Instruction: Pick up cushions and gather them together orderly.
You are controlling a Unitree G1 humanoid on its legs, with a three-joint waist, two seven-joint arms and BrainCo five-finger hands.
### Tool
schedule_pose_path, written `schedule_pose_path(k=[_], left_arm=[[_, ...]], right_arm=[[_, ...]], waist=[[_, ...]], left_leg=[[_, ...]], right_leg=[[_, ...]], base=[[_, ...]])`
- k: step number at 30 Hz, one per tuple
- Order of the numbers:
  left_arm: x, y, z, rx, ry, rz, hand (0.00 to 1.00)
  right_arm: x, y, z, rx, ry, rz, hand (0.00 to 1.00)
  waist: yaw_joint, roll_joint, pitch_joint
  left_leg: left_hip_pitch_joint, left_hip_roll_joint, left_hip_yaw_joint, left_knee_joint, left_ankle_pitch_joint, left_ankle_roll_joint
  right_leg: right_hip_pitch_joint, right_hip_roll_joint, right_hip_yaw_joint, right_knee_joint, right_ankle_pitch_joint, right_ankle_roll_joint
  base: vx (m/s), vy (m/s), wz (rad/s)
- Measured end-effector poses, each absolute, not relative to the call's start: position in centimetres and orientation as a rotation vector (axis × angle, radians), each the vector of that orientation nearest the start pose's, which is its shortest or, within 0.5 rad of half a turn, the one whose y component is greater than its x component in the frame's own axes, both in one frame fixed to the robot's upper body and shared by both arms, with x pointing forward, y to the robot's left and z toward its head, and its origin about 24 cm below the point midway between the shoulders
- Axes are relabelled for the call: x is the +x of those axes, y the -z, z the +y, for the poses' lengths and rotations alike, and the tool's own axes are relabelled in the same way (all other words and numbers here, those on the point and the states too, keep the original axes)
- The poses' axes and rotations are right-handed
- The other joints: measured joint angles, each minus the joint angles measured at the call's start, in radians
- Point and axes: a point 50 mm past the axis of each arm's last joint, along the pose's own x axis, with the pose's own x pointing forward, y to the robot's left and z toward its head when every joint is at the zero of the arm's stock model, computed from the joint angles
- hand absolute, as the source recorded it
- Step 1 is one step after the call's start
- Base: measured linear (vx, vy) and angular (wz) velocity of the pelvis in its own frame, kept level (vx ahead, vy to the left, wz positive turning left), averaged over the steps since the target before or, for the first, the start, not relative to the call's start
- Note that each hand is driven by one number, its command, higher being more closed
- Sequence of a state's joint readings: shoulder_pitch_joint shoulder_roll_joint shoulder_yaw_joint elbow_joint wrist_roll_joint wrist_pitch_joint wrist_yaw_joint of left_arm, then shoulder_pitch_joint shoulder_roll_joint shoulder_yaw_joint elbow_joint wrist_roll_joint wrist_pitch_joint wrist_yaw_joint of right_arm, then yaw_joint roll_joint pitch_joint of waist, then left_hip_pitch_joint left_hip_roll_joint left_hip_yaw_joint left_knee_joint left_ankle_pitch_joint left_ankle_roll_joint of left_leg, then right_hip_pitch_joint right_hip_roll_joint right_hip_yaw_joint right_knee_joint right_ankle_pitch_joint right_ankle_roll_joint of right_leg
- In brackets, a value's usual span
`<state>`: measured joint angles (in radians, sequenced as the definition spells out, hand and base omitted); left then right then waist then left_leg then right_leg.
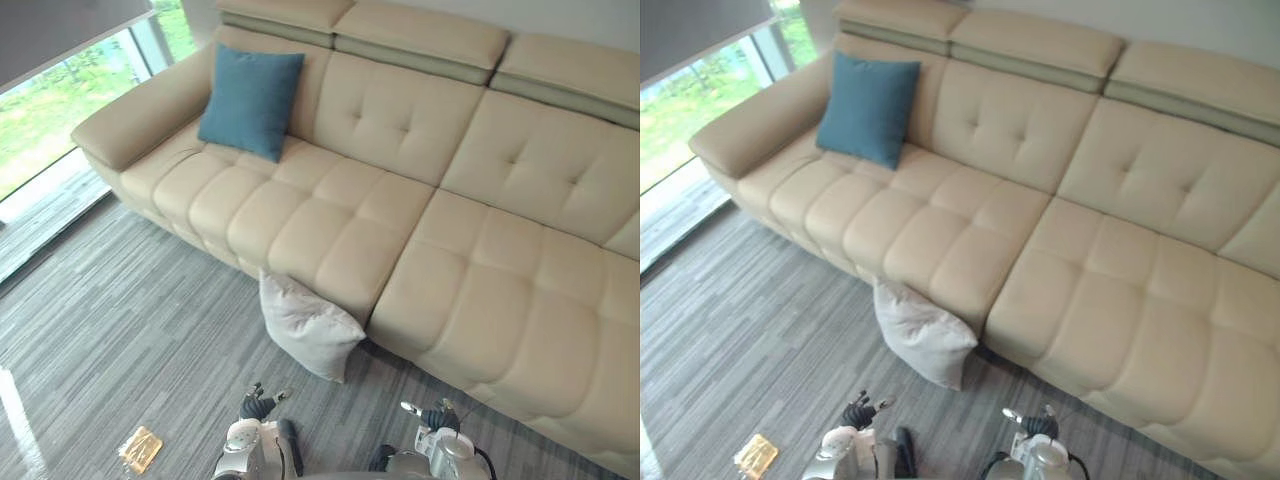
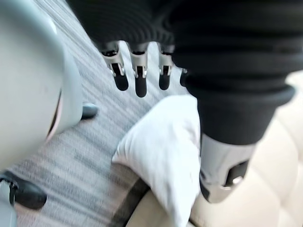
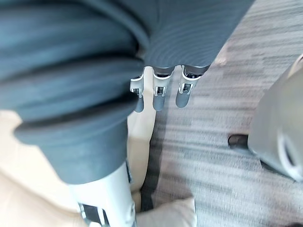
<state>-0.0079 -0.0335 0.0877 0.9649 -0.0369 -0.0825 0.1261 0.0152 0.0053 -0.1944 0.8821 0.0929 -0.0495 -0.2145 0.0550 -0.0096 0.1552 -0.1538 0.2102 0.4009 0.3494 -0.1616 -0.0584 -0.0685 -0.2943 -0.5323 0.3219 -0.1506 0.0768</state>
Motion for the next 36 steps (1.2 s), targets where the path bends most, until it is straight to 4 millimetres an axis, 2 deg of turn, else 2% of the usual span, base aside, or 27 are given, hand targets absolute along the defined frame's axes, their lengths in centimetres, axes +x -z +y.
schedule_pose_path(k=[2, 3, 4, 7, 8, 9, 10, 11, 12, 14, 15, 17, 18, 19, 21, 22, 24, 25, 26, 27, 28, 31, 32, 33, 34, 35, 36], left_arm=[[15.5, 14.1, 16.2, 0.038, -0.161, 0.877, 0.00], [15.1, 14.3, 17.0, 0.086, -0.144, 0.896, 0.00], [14.9, 14.3, 17.3, 0.116, -0.129, 0.903, 0.00], [14.6, 14.5, 17.8, 0.148, -0.114, 0.914, 0.00], [14.5, 14.5, 18.0, 0.158, -0.113, 0.915, 0.00], [14.4, 14.5, 18.1, 0.161, -0.115, 0.918, 0.00], [13.9, 14.6, 18.6, 0.171, -0.122, 0.932, 0.00], [13.7, 14.6, 19.1, 0.179, -0.131, 0.936, 0.00], [13.6, 14.6, 19.3, 0.183, -0.133, 0.938, 0.00], [13.5, 14.6, 19.6, 0.186, -0.141, 0.942, 0.00], [13.4, 14.8, 19.6, 0.176, -0.144, 0.957, 0.00], [13.7, 14.7, 19.6, 0.175, -0.140, 0.950, 0.00], [13.6, 14.7, 19.7, 0.176, -0.138, 0.951, 0.00], [13.6, 14.8, 19.2, 0.164, -0.129, 0.959, 0.00], [13.8, 14.8, 18.9, 0.157, -0.124, 0.955, 0.00], [13.9, 14.8, 18.6, 0.137, -0.130, 0.954, 0.00], [14.5, 14.6, 18.1, 0.109, -0.137, 0.931, 0.00], [15.0, 14.3, 17.9, 0.088, -0.148, 0.906, 0.00], [15.6, 13.9, 17.7, 0.066, -0.162, 0.874, 0.00], [15.8, 13.8, 17.6, 0.056, -0.169, 0.863, 0.00], [15.9, 13.7, 17.3, 0.039, -0.177, 0.856, 0.00], [16.3, 13.6, 16.7, 0.020, -0.173, 0.845, 0.00], [16.4, 13.6, 16.5, 0.013, -0.173, 0.845, 0.00], [16.3, 13.6, 16.1, 0.005, -0.170, 0.847, 0.00], [16.8, 13.5, 16.0, 0.005, -0.166, 0.838, 0.00], [17.0, 13.4, 16.1, 0.011, -0.169, 0.832, 0.00], [17.1, 13.3, 16.2, 0.012, -0.170, 0.829, 0.00]], right_arm=[[15.3, 13.6, -17.9, 0.087, 0.401, 0.867, 0.00], [15.1, 13.9, -17.5, 0.095, 0.393, 0.887, 0.00], [14.6, 14.2, -17.7, 0.089, 0.398, 0.906, 0.00], [13.5, 14.8, -18.5, 0.063, 0.405, 0.966, 0.00], [13.3, 14.9, -18.8, 0.054, 0.403, 0.980, 0.00], [13.4, 14.9, -18.8, 0.053, 0.400, 0.980, 0.00], [13.8, 14.7, -18.8, 0.042, 0.387, 0.965, 0.00], [14.2, 14.6, -18.6, 0.034, 0.368, 0.951, 0.00], [14.2, 14.6, -18.5, 0.028, 0.358, 0.951, 0.00], [14.2, 14.6, -18.0, 0.026, 0.337, 0.951, 0.00], [14.2, 14.6, -17.9, 0.027, 0.334, 0.951, 0.00], [14.5, 14.6, -18.0, 0.027, 0.335, 0.945, 0.00], [14.3, 14.6, -18.2, 0.027, 0.340, 0.950, 0.00], [13.8, 14.7, -18.6, 0.032, 0.360, 0.958, 0.00], [13.5, 14.8, -19.2, 0.043, 0.393, 0.962, 0.00], [13.4, 14.8, -19.4, 0.066, 0.419, 0.960, 0.00], [13.1, 14.9, -19.3, 0.071, 0.422, 0.967, 0.00], [13.0, 14.9, -19.2, 0.071, 0.422, 0.969, 0.00], [12.9, 14.8, -19.2, 0.069, 0.423, 0.959, 0.00], [13.0, 14.7, -19.2, 0.072, 0.425, 0.952, 0.00], [13.4, 14.6, -19.1, 0.084, 0.428, 0.941, 0.00], [14.0, 14.4, -18.8, 0.099, 0.431, 0.927, 0.00], [13.8, 14.4, -18.7, 0.106, 0.437, 0.928, 0.00], [14.0, 14.2, -18.8, 0.106, 0.439, 0.914, 0.00], [14.0, 14.2, -18.8, 0.106, 0.441, 0.911, 0.00], [14.0, 14.3, -18.1, 0.121, 0.431, 0.916, 0.00], [13.9, 14.3, -17.8, 0.128, 0.428, 0.921, 0.00]], waist=[[0.005, -0.023, -0.002], [-0.008, -0.040, -0.007], [-0.012, -0.046, -0.011], [-0.018, -0.047, -0.008], [-0.017, -0.037, 0.009], [-0.015, -0.032, 0.013], [-0.022, -0.024, 0.024], [-0.032, -0.029, 0.031], [-0.035, -0.026, 0.034], [-0.048, -0.039, 0.040], [-0.055, -0.047, 0.042], [-0.060, -0.054, 0.047], [-0.069, -0.067, 0.055], [-0.075, -0.049, 0.057], [-0.070, -0.032, 0.059], [-0.075, -0.020, 0.055], [-0.073, -0.019, 0.057], [-0.070, -0.017, 0.058], [-0.052, -0.013, 0.060], [-0.045, -0.011, 0.061], [-0.040, -0.008, 0.062], [-0.034, 0.002, 0.063], [-0.029, 0.006, 0.062], [-0.023, 0.018, 0.059], [-0.012, 0.005, 0.065], [-0.012, -0.022, 0.060], [-0.012, -0.031, 0.061]], left_leg=[[0.001, -0.056, 0.015, -0.036, -0.001, 0.014], [0.021, -0.101, 0.006, -0.098, 0.023, 0.030], [0.037, -0.143, -0.008, -0.149, 0.043, 0.045], [0.045, -0.196, -0.032, -0.171, 0.037, 0.061], [0.057, -0.206, -0.033, -0.172, 0.026, 0.077], [0.060, -0.208, -0.033, -0.172, 0.023, 0.079], [0.076, -0.205, -0.033, -0.178, 0.020, 0.081], [0.103, -0.205, -0.051, -0.206, 0.020, 0.081], [0.114, -0.202, -0.059, -0.218, 0.020, 0.081], [0.156, -0.192, -0.084, -0.264, 0.022, 0.079], [0.162, -0.178, -0.086, -0.268, 0.021, 0.068], [0.166, -0.178, -0.086, -0.263, 0.018, 0.057], [0.176, -0.182, -0.093, -0.250, 0.011, 0.041], [0.181, -0.167, -0.119, -0.237, 0.000, 0.019], [0.191, -0.153, -0.133, -0.235, -0.014, -0.004], [0.187, -0.130, -0.149, -0.200, -0.024, -0.021], [0.137, -0.083, -0.168, -0.038, -0.057, -0.034], [0.066, -0.040, -0.167, 0.157, -0.069, -0.026], [-0.015, 0.013, -0.164, 0.385, -0.083, -0.025], [-0.034, 0.027, -0.164, 0.440, -0.092, -0.017], [-0.059, 0.043, -0.161, 0.469, -0.103, -0.030], [-0.113, 0.054, -0.168, 0.333, -0.103, -0.017], [-0.118, 0.025, -0.224, 0.186, -0.058, -0.001], [-0.116, 0.011, -0.256, 0.123, -0.006, -0.003], [-0.091, -0.025, -0.310, 0.088, 0.021, -0.091], [-0.089, -0.064, -0.338, 0.075, 0.021, -0.091], [-0.092, -0.080, -0.360, 0.076, 0.021, -0.091]], right_leg=[[0.008, -0.019, 0.012, -0.069, 0.048, 0.033], [0.034, -0.025, 0.012, -0.136, 0.082, 0.043], [0.046, -0.037, 0.014, -0.174, 0.101, 0.032], [0.048, -0.084, 0.017, -0.124, 0.113, 0.023], [0.035, -0.105, 0.018, -0.067, 0.099, -0.016], [0.023, -0.110, 0.025, -0.038, 0.092, -0.049], [-0.030, -0.113, 0.096, 0.070, 0.094, -0.104], [-0.077, -0.084, 0.196, 0.163, 0.077, -0.087], [-0.084, -0.067, 0.219, 0.179, 0.063, -0.076], [-0.095, 0.020, 0.233, 0.197, -0.013, -0.062], [-0.127, 0.089, 0.202, 0.157, -0.035, -0.068], [-0.148, 0.111, 0.187, 0.108, -0.033, -0.069], [-0.148, 0.122, 0.194, 0.037, 0.000, -0.079], [-0.120, 0.139, 0.183, 0.036, 0.001, -0.095], [-0.118, 0.151, 0.175, 0.061, -0.047, -0.100], [-0.098, 0.161, 0.144, 0.066, -0.063, -0.099], [-0.048, 0.187, 0.120, 0.047, -0.069, -0.106], [0.000, 0.209, 0.120, 0.015, -0.069, -0.107], [0.058, 0.233, 0.132, -0.014, -0.076, -0.119], [0.074, 0.237, 0.142, -0.014, -0.082, -0.129], [0.094, 0.243, 0.164, -0.011, -0.085, -0.134], [0.109, 0.232, 0.225, -0.005, -0.088, -0.129], [0.106, 0.219, 0.256, 0.012, -0.106, -0.098], [0.103, 0.220, 0.270, 0.020, -0.117, -0.079], [0.091, 0.206, 0.308, 0.035, -0.142, -0.039], [0.087, 0.182, 0.326, 0.013, -0.136, -0.036], [0.091, 0.173, 0.329, -0.002, -0.131, -0.031]], base=[[-0.06, 0.280, 0.09], [-0.04, 0.232, 0.36], [-0.04, 0.212, 0.41], [0.00, 0.186, 0.41], [0.02, 0.132, 0.14], [0.01, 0.111, -0.13], [0.02, 0.078, -0.11], [0.02, 0.056, -0.06], [0.06, -0.024, 0.08], [0.12, -0.141, 0.11], [0.15, -0.181, 0.10], [0.14, -0.163, 0.10], [0.23, -0.194, 0.25], [0.27, -0.187, 0.17], [0.32, -0.167, 0.11], [0.40, -0.201, 0.32], [0.33, -0.156, 0.37], [0.31, -0.095, 0.12], [0.31, -0.051, -0.13], [0.29, 0.022, -0.52], [0.21, 0.060, -0.61], [0.22, 0.170, -0.76], [0.18, 0.240, -0.69], [0.19, 0.274, -0.58], [0.17, 0.283, -0.23], [0.13, 0.227, -0.10], [0.11, 0.200, 0.02]])
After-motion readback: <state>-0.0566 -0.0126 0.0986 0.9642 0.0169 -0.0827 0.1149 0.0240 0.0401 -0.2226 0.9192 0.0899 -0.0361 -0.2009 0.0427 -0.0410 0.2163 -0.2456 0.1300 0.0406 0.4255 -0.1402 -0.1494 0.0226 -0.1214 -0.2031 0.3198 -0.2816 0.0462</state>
